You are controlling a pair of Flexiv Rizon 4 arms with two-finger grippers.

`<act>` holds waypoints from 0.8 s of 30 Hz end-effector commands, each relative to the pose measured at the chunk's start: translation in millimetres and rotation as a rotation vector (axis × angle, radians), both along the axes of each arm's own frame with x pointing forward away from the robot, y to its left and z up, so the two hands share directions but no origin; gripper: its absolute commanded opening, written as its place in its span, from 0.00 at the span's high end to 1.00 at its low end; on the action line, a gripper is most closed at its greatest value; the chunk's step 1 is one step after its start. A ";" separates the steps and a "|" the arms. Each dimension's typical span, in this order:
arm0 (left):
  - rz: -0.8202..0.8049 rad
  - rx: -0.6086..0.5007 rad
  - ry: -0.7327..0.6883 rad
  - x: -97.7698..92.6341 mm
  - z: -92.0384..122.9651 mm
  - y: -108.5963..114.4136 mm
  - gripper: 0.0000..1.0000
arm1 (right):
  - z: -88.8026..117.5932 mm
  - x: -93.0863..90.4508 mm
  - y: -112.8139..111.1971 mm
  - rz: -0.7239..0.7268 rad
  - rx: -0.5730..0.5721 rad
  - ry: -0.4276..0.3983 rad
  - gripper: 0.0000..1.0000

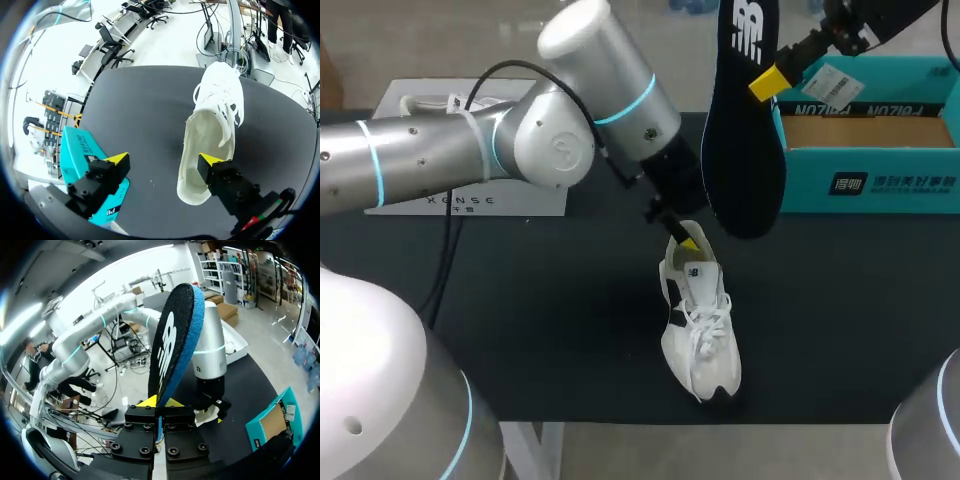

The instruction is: Take the shoe out of the shoebox, open the shoe tongue, remove and reinsert the insole, then place the shoe into the shoebox

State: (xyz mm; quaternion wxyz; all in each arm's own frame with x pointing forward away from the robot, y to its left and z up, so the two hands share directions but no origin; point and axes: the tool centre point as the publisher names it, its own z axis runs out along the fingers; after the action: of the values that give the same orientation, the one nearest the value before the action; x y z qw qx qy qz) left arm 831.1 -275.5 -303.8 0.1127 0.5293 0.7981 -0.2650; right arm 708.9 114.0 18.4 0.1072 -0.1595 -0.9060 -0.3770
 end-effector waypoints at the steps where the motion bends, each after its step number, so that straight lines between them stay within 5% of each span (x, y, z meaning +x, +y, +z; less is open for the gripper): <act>1: 0.309 -0.503 0.069 4.8 8.0 25.9 0.00 | 0.2 1.3 1.6 0.000 -0.004 0.002 1.00; 14: 0.447 -0.880 0.264 3.6 40.4 63.9 0.00 | 0.2 1.3 1.6 0.000 -0.004 0.002 1.00; 24: 0.521 -1.058 0.183 -1.4 73.6 75.3 0.00 | 0.2 1.3 1.6 0.000 -0.004 0.002 1.00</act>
State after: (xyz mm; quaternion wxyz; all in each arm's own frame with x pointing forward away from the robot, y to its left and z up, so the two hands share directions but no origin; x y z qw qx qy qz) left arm 835.9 -205.8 -230.6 0.1768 0.3283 0.7628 -0.5284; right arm 709.1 114.5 18.4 0.1073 -0.1594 -0.9062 -0.3767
